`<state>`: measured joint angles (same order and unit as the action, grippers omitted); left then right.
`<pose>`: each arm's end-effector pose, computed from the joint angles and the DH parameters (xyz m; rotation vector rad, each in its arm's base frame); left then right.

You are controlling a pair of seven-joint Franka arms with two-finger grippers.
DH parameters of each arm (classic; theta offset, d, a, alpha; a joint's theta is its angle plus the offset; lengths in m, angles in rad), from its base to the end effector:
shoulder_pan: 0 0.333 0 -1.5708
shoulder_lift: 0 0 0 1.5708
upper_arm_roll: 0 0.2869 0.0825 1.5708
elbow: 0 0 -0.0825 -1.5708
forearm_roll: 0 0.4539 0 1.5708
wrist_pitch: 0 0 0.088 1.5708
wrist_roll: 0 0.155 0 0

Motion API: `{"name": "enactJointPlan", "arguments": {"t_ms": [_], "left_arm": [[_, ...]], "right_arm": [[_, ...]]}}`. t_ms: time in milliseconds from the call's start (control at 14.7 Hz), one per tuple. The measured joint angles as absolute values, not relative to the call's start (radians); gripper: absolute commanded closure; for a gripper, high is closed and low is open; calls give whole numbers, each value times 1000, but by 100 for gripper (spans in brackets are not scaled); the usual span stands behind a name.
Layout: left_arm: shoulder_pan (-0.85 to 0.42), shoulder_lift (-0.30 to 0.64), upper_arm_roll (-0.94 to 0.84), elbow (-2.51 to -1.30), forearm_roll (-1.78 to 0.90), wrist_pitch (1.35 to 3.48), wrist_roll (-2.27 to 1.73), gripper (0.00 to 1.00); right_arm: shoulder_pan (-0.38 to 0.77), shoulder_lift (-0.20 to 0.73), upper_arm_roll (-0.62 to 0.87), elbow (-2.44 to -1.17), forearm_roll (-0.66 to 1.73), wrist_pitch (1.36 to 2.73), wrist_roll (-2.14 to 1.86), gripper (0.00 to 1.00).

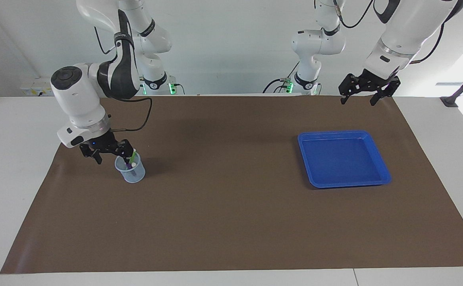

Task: Right arm passes pens to left for tray arrangement
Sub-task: 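Reach the right gripper down into the clear cup and grasp the purple pen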

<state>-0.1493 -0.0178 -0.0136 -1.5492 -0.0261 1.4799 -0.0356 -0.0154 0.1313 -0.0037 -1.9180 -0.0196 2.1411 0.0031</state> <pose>0.5988 -0.1028 0.5624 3.1134 -0.2011 -0.0840 0.6620 -0.0143 0.3246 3.1201 -0.0192 0.1431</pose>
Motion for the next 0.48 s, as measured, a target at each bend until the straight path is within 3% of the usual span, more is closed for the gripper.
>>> {"name": "enactJointPlan", "arguments": {"t_ms": [272,476], "left_arm": [[-149,-18,-14,-1549,-26,1480,-36,0],[-149,-18,-14,-1549,-26,1480,-36,0]], "right_arm": [[8,128,-2,-1967,-20,2187,-5,12],[10,125,-2,-1971,-20,2189,-5,38]]}}
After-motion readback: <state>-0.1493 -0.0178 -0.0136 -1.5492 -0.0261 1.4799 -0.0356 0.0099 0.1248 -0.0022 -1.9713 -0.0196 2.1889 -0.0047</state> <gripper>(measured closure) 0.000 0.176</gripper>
